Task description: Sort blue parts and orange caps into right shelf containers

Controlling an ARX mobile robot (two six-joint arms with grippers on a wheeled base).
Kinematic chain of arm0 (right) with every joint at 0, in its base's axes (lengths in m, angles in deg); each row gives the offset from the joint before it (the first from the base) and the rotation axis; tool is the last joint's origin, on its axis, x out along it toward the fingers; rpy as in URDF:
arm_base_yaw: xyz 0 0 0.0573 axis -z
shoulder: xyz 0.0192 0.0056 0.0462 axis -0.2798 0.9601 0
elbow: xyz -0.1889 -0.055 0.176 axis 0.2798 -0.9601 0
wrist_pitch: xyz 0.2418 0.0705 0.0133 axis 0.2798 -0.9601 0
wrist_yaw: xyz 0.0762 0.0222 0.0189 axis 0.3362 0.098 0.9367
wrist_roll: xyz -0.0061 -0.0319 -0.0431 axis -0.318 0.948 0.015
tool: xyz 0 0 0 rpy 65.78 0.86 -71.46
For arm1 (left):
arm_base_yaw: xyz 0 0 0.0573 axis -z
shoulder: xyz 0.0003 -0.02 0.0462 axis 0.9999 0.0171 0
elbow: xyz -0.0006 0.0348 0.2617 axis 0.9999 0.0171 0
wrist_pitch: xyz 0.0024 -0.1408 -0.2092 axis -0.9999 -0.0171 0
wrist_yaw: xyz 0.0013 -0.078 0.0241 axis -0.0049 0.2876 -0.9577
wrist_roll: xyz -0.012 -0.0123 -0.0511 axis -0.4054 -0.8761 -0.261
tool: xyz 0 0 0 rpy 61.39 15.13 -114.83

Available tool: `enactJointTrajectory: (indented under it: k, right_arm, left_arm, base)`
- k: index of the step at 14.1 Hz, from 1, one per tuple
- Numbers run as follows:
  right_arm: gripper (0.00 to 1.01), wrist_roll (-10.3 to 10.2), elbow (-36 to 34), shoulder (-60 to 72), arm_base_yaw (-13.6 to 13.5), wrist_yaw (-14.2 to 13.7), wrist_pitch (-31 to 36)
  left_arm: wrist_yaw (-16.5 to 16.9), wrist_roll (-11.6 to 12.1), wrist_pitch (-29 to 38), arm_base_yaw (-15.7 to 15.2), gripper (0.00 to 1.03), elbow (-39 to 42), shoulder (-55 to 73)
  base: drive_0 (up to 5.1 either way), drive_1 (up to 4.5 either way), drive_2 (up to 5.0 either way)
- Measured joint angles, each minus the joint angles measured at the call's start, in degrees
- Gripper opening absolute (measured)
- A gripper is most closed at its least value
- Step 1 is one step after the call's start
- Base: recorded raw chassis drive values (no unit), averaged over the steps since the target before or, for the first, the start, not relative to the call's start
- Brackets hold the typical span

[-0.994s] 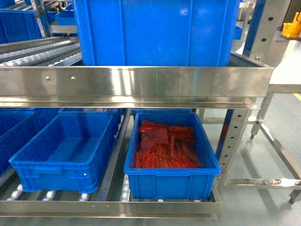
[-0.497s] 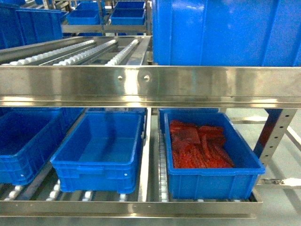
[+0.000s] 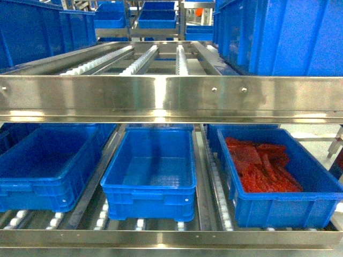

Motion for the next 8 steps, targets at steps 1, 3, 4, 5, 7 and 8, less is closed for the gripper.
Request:
enactJointTrajectory:
  k: [1,3,4,5,7,8]
  right_arm:
    - [0.42,0.0,0.0,0.0,0.0,0.0,-0.1]
    - [0.42,0.0,0.0,0.0,0.0,0.0,-0.1]
    - [0.42,0.0,0.0,0.0,0.0,0.0,0.0]
    - [0.42,0.0,0.0,0.0,0.0,0.0,-0.1]
    - [0.42,0.0,0.0,0.0,0.0,0.0,-0.1]
    - [0.42,0.0,0.0,0.0,0.0,0.0,-0.1]
  left_arm:
    - [-0.1,0.0,0.0,0.0,0.43,0.0,0.0]
    - [0.0,0.0,-0.1,0.0,0.43,0.0,0.0]
    - [-0.1,0.0,-0.1,0.0,0.43,0.0,0.0]
    - [0.0,0.0,-0.1,0.0,0.43,0.0,0.0]
    - [0.0,0.0,-0.1,0.0,0.43,0.0,0.0]
    - [0.0,0.0,-0.2,0.0,0.43,0.0,0.0]
  base:
    - [-5.0,2.44,2.4]
    - [-5.0,2.44,2.4]
    - [-5.0,2.44,2.4]
    - [-5.0,2.44,2.4]
    - [-5.0,2.47,2.5]
    - [-5.0,2.48,2.5]
